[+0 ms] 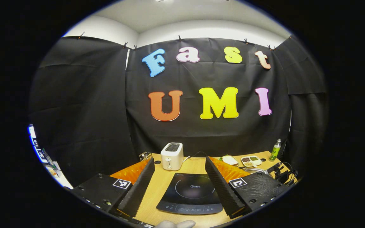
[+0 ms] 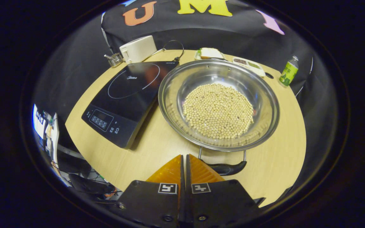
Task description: First push the handle of the pot to place it horizontally, then grasp the pot with both hands and set it on the induction cooktop.
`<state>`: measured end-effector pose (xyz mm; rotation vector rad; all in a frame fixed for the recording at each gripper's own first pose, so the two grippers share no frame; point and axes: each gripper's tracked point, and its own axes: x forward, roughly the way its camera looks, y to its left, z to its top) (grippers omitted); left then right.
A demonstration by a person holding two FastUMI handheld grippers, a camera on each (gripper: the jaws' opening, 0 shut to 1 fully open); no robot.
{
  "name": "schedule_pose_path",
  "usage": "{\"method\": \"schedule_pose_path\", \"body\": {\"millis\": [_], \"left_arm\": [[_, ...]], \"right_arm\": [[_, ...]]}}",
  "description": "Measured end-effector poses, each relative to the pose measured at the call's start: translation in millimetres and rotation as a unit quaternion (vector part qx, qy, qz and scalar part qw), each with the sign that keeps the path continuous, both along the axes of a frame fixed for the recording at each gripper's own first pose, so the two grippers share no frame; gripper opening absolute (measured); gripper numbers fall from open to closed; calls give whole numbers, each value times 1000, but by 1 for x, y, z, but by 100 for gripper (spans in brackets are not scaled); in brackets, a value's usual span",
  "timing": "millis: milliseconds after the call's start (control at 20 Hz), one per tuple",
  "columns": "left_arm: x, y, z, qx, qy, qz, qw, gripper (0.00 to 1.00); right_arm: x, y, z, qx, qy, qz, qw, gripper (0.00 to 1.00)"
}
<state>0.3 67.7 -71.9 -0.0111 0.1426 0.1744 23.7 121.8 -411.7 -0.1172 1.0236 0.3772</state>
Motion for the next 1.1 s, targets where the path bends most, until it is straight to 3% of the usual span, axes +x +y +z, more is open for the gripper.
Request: {"method": "schedule_pose_path", "body": {"millis": [100, 150, 200, 250, 450, 1100], "left_arm": [[2, 0, 0, -2, 0, -1, 1000, 96], [3, -1, 0, -4, 0, -2, 1000, 96], [4, -2, 0, -4, 0, -4, 1000, 96], [5, -2, 0, -4, 0, -6, 1000, 96], [7, -9, 1, -7, -3, -14, 1000, 96], [23, -19, -1, -22, -4, -29, 999, 96]], "right_arm": [[0, -6, -2, -4, 1, -2, 1000, 0], [0, -10, -3, -5, 1, -6, 1000, 4], [-1, -14, -4, -5, 2, -10, 1000, 0], [-1, -18, -5, -4, 3, -14, 1000, 4], [1, -35, -6, -9, 1, -28, 1000, 0], [12, -86, -11, -34, -6, -62, 997, 4]]}}
